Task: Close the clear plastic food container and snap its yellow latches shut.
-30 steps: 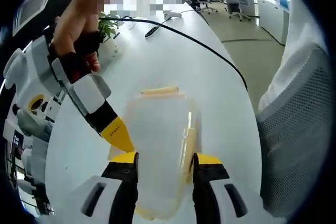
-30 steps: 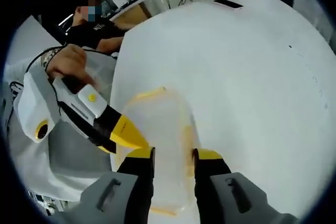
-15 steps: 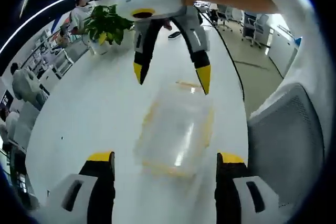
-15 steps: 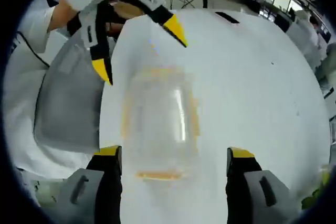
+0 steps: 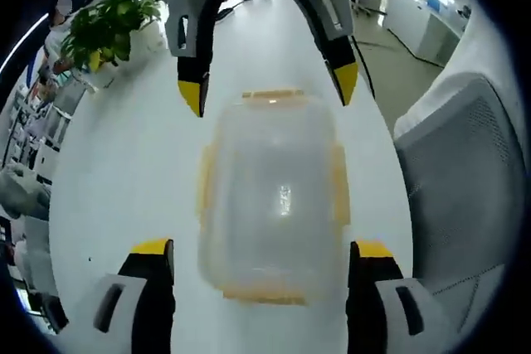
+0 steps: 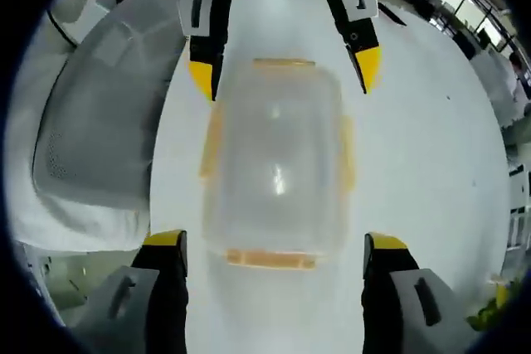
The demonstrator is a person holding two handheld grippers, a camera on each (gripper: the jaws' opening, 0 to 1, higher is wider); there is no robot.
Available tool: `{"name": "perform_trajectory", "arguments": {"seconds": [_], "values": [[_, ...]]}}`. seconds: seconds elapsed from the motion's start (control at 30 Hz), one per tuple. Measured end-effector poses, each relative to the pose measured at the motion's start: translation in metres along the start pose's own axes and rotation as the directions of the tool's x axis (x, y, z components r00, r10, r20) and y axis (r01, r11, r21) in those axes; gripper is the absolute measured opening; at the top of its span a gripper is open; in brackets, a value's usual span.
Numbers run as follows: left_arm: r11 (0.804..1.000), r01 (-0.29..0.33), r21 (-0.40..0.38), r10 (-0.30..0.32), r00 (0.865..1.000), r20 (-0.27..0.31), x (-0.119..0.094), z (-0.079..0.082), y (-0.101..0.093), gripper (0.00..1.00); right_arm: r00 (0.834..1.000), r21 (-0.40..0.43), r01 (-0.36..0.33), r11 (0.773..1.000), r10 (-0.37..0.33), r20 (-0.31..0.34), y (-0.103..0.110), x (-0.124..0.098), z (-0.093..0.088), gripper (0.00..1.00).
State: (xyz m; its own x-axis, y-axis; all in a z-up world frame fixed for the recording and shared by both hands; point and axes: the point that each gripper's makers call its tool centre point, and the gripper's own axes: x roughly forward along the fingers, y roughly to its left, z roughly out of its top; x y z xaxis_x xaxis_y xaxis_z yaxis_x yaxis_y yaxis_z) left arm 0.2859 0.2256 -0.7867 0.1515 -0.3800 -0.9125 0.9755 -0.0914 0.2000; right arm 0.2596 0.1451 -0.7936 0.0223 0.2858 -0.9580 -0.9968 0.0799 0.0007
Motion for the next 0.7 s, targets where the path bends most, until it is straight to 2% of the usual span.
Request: {"name": "perform_trajectory", "arguments": {"seconds": [0.07, 0.17, 0.43, 0.7], "values": [[0.999, 0.028, -0.016, -0.028, 1.0, -0.012, 0.003, -0.003, -0.001, 0.83, 1.0, -0.01, -0.003, 1.0, 0.003, -0.006, 0.001, 0.004, 0.0, 0.86], [0.999, 0.034, -0.029, -0.034, 0.999, -0.016, 0.007, -0.005, 0.0, 0.83, 1.0, -0.018, -0.001, 1.0, 0.001, -0.017, 0.0, 0.009, -0.002, 0.88], [0.996, 0.083, -0.035, -0.084, 0.996, -0.031, 0.016, -0.009, -0.006, 0.83, 0.999, -0.016, -0.017, 1.0, 0.017, -0.032, -0.001, 0.017, -0.006, 0.83], [0.996, 0.087, -0.007, -0.087, 0.995, -0.049, 0.02, -0.011, -0.01, 0.81, 0.999, -0.019, -0.028, 0.999, 0.027, -0.038, 0.002, 0.02, -0.009, 0.8]]}}
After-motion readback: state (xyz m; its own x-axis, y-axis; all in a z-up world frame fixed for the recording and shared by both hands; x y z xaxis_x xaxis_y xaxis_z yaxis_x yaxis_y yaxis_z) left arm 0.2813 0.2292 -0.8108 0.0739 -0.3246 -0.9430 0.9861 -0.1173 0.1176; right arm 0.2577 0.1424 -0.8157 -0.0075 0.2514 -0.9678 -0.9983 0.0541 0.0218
